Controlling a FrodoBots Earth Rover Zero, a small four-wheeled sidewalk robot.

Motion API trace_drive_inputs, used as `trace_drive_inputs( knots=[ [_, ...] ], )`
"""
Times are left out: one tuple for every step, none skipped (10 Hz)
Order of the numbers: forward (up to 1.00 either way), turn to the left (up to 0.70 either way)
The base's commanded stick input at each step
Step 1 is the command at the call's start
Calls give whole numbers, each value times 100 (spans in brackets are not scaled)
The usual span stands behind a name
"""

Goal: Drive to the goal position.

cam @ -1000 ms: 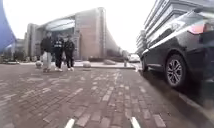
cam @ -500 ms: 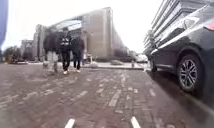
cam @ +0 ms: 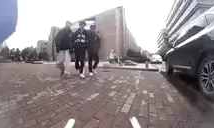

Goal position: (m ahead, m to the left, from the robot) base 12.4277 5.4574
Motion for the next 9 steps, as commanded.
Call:
trace_drive_inputs(
  knots=[
    [2,0],
    [0,0],
    [0,0],
    [0,0],
    [0,0],
    [0,0],
    [0,0],
    [0,0],
    [0,0]
  ],
)
